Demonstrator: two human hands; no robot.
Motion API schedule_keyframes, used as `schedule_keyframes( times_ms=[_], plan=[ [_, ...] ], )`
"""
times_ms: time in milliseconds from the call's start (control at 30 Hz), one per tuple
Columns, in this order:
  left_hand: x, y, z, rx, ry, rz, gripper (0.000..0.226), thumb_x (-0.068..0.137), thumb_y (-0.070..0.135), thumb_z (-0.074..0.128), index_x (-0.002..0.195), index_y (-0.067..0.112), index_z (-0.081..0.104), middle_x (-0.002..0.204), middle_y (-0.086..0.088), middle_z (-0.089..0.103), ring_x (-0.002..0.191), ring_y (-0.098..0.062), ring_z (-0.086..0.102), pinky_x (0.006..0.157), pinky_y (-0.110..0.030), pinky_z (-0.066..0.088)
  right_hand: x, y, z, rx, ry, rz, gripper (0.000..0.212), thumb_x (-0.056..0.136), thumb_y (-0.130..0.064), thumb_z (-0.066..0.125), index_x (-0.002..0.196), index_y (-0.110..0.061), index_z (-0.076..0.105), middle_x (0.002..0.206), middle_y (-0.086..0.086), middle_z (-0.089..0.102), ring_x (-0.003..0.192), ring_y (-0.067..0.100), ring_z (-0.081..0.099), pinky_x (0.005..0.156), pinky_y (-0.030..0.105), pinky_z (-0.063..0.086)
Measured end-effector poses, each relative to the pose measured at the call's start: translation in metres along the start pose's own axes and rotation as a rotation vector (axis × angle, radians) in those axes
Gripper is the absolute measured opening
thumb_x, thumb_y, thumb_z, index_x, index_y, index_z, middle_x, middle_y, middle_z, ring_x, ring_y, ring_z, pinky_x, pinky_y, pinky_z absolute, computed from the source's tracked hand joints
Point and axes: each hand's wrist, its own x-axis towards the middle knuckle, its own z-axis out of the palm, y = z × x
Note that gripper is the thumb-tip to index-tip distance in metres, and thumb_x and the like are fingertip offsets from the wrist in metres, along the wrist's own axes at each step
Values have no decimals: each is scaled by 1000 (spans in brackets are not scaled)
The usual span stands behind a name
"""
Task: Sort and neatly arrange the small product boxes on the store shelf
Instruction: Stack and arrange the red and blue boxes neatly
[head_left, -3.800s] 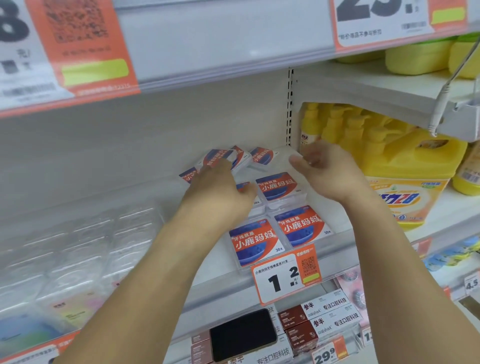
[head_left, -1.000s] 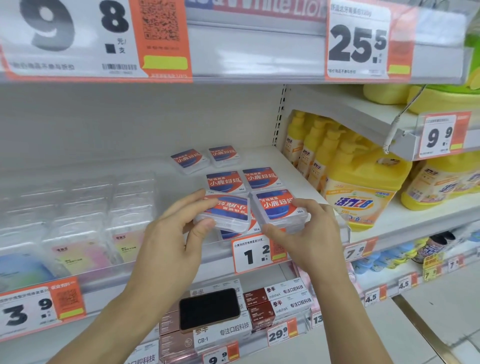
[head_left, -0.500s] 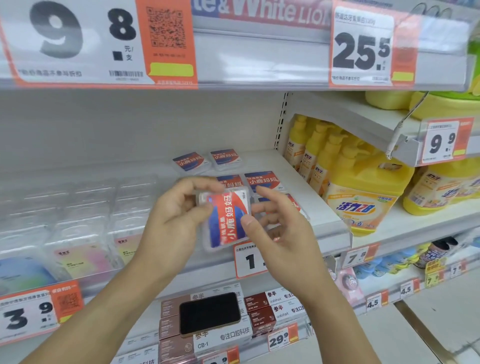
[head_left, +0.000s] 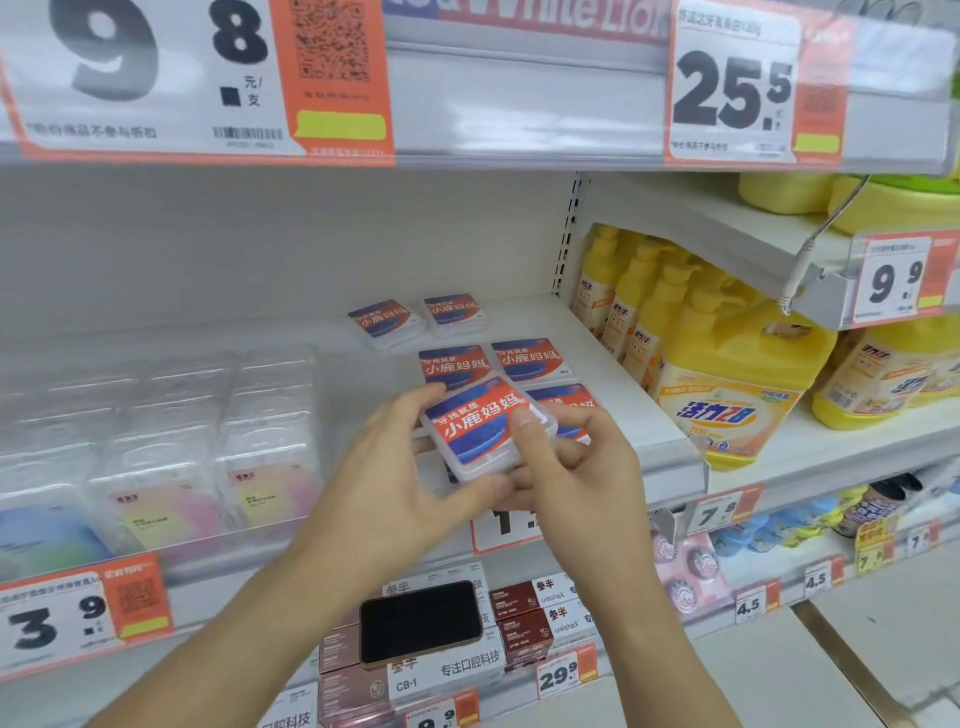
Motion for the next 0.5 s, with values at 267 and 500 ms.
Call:
schedule_keyframes(
  times_ms=[267,500],
  plan=[
    [13,-13,6,43,33,91,88,69,43,82,141,36,31,135,22,46,111,6,51,77,0,35,15,3,-21,-433,305,-308,8,89,-28,67,81,-26,69,64,-17,64,57,1,58,54,16,43],
    [13,-23,11,242,-81,164,71,80,50,70,141,44,34,141,31,29,123,12,32,99,-6,33,24,6,-38,-392,398,-312,11,85,-13,68,77,-21,70,60,-9,61,57,0,53,57,10,43]
  ],
)
